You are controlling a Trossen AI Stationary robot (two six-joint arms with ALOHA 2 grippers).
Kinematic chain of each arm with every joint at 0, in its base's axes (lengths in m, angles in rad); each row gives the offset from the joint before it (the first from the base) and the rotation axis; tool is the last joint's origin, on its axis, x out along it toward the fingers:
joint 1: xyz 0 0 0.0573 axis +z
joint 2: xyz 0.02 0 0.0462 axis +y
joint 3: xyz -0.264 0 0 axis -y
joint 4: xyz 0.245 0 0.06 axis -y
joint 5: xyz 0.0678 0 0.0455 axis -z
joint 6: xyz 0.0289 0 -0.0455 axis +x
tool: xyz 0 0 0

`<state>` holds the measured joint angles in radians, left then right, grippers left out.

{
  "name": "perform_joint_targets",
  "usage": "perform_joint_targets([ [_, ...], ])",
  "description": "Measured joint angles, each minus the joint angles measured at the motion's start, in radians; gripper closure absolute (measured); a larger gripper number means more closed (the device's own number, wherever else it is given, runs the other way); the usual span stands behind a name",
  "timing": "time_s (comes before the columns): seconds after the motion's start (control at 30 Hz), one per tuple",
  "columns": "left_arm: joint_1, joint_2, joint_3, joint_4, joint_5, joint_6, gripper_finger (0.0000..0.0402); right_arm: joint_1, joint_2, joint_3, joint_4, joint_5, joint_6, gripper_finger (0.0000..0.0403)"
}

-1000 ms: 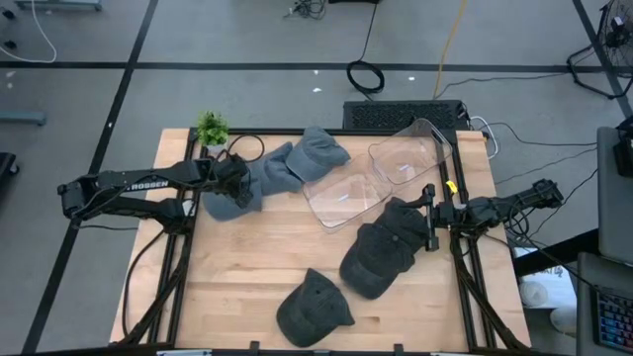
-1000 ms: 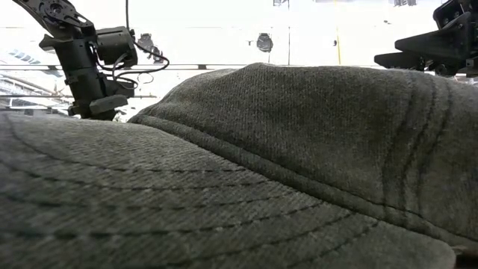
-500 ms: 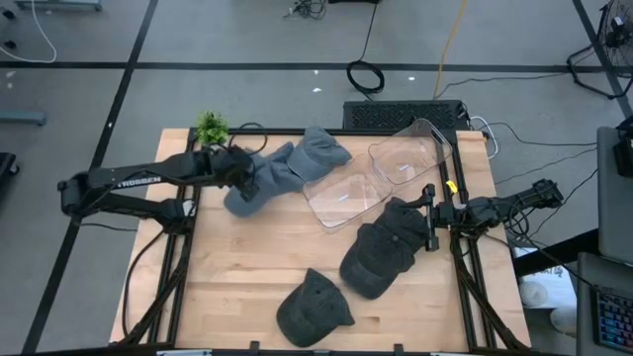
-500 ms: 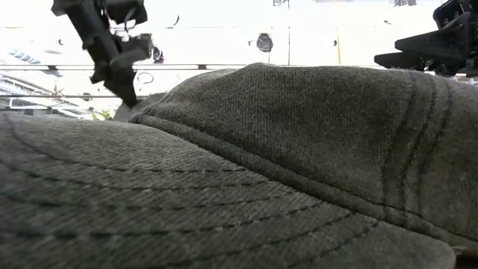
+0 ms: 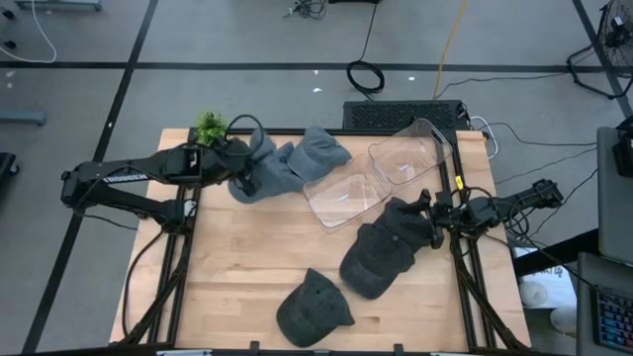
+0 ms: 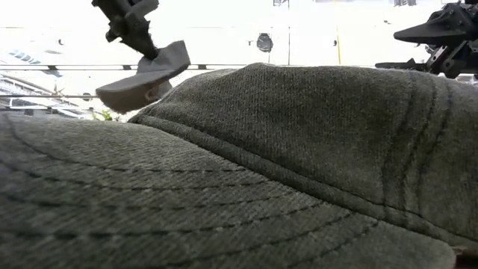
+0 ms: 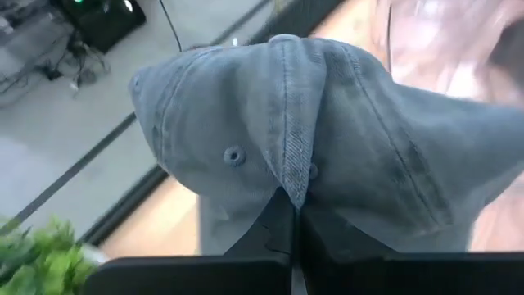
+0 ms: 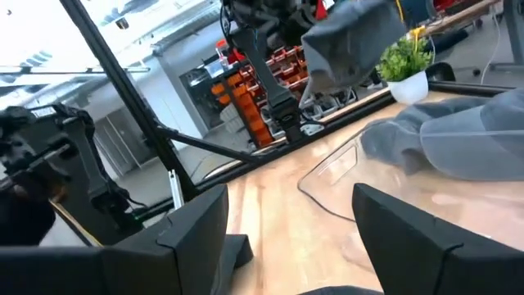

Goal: Pick & Place hat
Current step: Put the bottom gray cap into the right transparent bin

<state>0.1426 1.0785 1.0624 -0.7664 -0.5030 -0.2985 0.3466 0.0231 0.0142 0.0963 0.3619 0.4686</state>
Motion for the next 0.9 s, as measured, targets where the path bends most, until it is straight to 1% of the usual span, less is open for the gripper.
perform_joint_targets([
  [0.07, 0.0, 0.014, 0.0, 0.048, 0.002, 0.006, 0.04, 0.0, 0.0, 0.0, 0.0, 0.0, -0.004, 0.0154],
  [0.13, -0.003, 0.044, 0.002, 0.12, 0.005, 0.041, 0.04, 0.0, 0.0, 0.0, 0.0, 0.0, -0.014, 0.0154],
  [0.23, -0.008, 0.105, 0.0, 0.181, 0.005, 0.096, 0.04, 0.0, 0.0, 0.0, 0.0, 0.001, -0.015, 0.0154],
  [0.33, -0.007, 0.173, 0.034, 0.221, 0.005, 0.118, 0.04, 0.0, 0.0, 0.001, 0.031, 0.001, 0.047, 0.0154],
  [0.43, -0.006, 0.251, 0.12, 0.218, 0.005, 0.137, 0.04, 0.0, 0.0, 0.001, 0.056, 0.001, 0.096, 0.0154],
  [0.7, -0.007, 0.458, 0.378, 0.187, 0.013, 0.19, 0.0401, 0.0, 0.0, 0.001, 0.055, 0.002, 0.094, 0.0154],
  [0.9, -0.006, 0.591, 0.538, 0.2, 0.014, 0.255, 0.0401, 0.0, 0.0, 0.001, 0.064, 0.003, 0.087, 0.0154],
])
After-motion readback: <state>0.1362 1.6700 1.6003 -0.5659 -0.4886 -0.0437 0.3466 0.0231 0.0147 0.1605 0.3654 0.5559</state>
